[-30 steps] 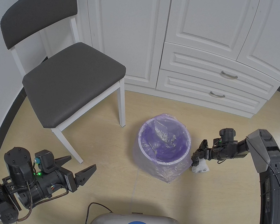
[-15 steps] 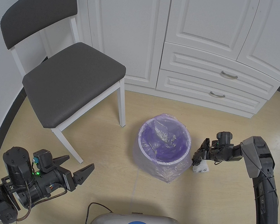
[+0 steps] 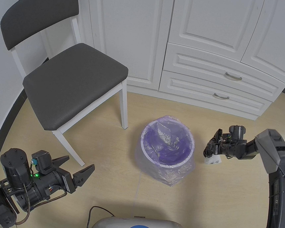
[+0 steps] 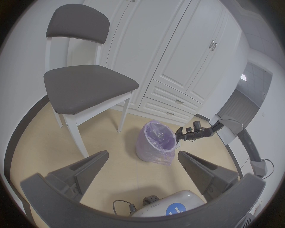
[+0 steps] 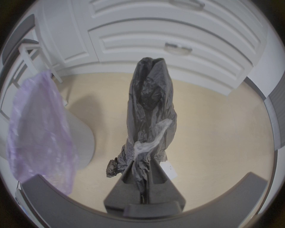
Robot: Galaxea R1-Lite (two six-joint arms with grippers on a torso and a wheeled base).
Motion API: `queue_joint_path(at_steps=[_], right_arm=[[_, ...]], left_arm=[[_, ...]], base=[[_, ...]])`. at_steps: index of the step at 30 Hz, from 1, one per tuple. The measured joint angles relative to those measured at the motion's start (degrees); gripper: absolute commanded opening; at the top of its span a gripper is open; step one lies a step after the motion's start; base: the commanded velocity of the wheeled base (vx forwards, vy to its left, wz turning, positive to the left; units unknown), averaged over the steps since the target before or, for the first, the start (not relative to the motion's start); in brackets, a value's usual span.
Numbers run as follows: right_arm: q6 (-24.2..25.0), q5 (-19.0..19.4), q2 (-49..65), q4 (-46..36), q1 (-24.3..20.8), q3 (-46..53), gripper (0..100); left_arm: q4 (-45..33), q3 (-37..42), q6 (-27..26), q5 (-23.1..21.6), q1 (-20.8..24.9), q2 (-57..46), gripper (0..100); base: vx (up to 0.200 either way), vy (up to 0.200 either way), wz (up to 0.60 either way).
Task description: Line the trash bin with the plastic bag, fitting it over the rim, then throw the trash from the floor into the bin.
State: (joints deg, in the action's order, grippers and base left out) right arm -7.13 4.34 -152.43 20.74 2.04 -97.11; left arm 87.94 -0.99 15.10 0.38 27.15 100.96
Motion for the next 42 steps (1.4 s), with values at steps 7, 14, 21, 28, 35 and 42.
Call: queue_joint_path(at_steps=[7, 14, 21, 28, 35, 42], right_arm=[[-1.9, 1.4, 17.0, 5.6, -0.6, 16.8, 0], [-3.6, 1.6, 37.3, 9.0, -4.1, 32.8, 0], [-4.4, -3.3, 55.6, 12.3, -13.1, 46.0, 0], [-2.2, -12.8, 64.8, 20.4, -26.7, 52.5, 0], [5.9, -15.4, 61.0, 17.3, -31.9, 50.3, 0], [15.6, -15.3, 56.1, -0.3, -32.5, 39.7, 0]], left_arm=[[0.0, -0.1, -0.4, 0.0, 0.1, -2.0, 100], [0.0, -0.4, -2.2, 0.0, 0.2, -5.3, 100], [0.0, -1.1, -7.5, 0.0, -0.5, -9.2, 100], [0.0, -2.6, -10.5, 0.0, -1.3, -13.6, 100], [0.0, -3.9, -11.4, -0.1, -2.2, -17.2, 100], [0.0, -4.5, -11.6, -0.4, -3.3, -19.2, 100]], base=[[0.000, 0.000, 0.00], [0.000, 0.000, 0.00], [0.000, 0.000, 0.00], [0.000, 0.000, 0.00], [0.000, 0.000, 0.00], [0.000, 0.000, 0.00]])
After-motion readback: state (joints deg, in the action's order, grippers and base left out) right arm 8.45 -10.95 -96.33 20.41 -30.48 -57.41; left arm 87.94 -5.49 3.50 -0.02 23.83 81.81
